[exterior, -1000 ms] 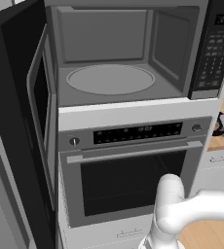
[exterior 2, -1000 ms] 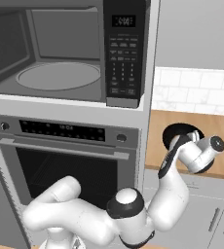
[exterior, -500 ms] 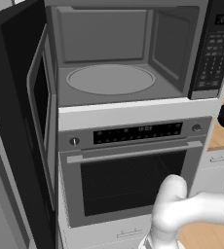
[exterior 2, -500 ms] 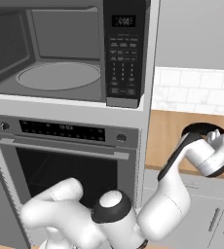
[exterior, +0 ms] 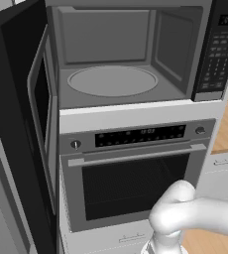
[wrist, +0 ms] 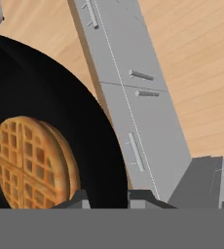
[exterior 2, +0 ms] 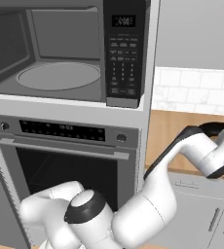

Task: Open the microwave, place the bowl with waffle inside the microwave, then close the microwave door and turn it on.

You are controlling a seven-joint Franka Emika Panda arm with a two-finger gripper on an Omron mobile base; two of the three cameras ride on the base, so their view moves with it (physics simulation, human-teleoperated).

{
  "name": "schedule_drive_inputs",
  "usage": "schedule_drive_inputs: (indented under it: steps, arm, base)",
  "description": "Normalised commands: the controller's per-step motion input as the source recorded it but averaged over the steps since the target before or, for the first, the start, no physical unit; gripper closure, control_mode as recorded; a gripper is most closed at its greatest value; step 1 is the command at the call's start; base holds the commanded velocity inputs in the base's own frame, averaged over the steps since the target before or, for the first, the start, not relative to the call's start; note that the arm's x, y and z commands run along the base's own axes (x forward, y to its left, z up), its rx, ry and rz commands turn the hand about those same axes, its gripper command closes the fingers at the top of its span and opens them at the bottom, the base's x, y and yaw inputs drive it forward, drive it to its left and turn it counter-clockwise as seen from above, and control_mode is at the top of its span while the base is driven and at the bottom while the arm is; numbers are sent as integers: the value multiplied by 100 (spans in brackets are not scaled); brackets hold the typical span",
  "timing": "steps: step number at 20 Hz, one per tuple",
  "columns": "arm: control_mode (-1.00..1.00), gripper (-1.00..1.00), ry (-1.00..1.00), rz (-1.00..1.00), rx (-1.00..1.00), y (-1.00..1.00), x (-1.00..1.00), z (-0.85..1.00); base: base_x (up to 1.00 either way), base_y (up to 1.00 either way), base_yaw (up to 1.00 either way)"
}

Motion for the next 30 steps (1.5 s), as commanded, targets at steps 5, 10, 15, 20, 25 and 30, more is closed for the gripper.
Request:
schedule_drive_inputs:
  steps: [5,10,15,20,25,30]
  arm:
    - [-100,100,0,-3,0,25,-60,72]
    - [-100,100,0,0,0,33,-63,60]
    - [-100,100,0,0,0,20,-71,56]
    - [-100,100,-2,0,-1,32,-69,30]
    - [-100,100,-4,0,-3,66,-61,31]
    - [-100,100,-2,0,-4,90,-45,42]
  base:
    - [0,0,0]
    - [0,0,0]
    - [0,0,0]
    - [0,0,0]
    - [0,0,0]
    - [0,0,0]
